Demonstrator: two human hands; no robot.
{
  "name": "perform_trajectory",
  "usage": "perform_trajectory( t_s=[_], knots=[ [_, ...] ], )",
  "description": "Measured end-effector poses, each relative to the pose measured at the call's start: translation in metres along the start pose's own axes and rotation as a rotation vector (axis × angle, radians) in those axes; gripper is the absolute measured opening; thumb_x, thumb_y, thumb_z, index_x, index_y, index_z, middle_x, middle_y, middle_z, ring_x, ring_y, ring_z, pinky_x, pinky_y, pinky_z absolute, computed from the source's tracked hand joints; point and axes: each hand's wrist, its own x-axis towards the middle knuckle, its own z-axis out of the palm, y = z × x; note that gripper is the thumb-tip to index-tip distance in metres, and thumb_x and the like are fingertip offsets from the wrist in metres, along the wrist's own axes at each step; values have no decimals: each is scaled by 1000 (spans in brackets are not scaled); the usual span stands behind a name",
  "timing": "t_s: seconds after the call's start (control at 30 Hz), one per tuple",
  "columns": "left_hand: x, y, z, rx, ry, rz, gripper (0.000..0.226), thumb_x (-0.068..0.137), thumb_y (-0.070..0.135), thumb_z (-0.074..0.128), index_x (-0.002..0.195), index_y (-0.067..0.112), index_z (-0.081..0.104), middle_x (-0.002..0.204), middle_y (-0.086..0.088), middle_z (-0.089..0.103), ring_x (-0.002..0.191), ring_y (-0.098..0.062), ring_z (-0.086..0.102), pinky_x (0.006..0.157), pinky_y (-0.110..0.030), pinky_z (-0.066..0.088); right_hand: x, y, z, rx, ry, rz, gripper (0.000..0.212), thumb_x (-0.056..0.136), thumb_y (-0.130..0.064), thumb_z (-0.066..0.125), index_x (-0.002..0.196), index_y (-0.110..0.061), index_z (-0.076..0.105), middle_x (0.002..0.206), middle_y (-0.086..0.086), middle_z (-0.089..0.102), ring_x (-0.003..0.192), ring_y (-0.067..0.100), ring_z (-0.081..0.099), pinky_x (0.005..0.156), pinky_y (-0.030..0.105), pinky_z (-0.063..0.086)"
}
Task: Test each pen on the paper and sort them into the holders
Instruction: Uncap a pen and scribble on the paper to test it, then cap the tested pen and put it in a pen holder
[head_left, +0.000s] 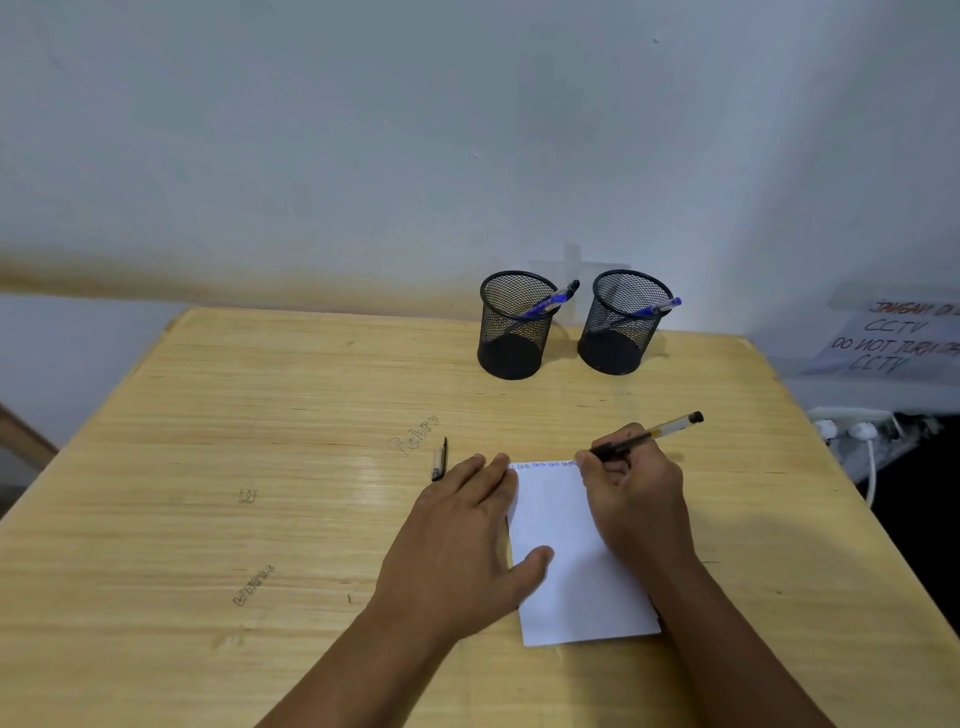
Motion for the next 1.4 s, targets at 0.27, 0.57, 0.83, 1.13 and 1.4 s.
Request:
perform_trajectory(
  t_s=[0.27,0.57,0.83,1.13,1.4],
  knots=[
    [0,0,1,-9,13,4,85,83,71,36,153,24,25,163,10,16,150,-10,8,120,-32,15,-1,0,-2,3,-22,-12,12,88,-13,71,91,-14,59,71,-11,63,69,6,65,61,13,48],
    [-1,0,3,-25,41,0,82,81,70,38,149,23,35,162,6,20,148,-10,15,117,-33,25,3,1,-11,252,-6,162,7,89,-10,68,92,-13,62,82,4,71,83,20,69,72,27,55],
    [-3,1,-7,-270,149,-88,76,81,60,56,147,28,38,145,19,37,135,3,28,102,-14,27,-5,-14,-14,433,53,248,12,92,-11,64,87,-21,67,85,1,74,88,21,70,85,42,58],
    [12,-27,-31,-273,237,-442,30,80,46,55,104,27,61,96,10,59,95,-17,56,76,-34,50,-23,-35,-15,600,-91,204,7,91,-5,65,95,-11,64,77,-1,77,78,14,73,81,31,57],
    [9,-23,-35,-250,236,-437,17,84,31,52,91,35,67,81,17,60,81,-6,58,66,-33,54,-29,-45,-19,606,-148,179,11,86,-3,71,91,-11,66,80,1,77,79,18,74,81,36,58]
  ],
)
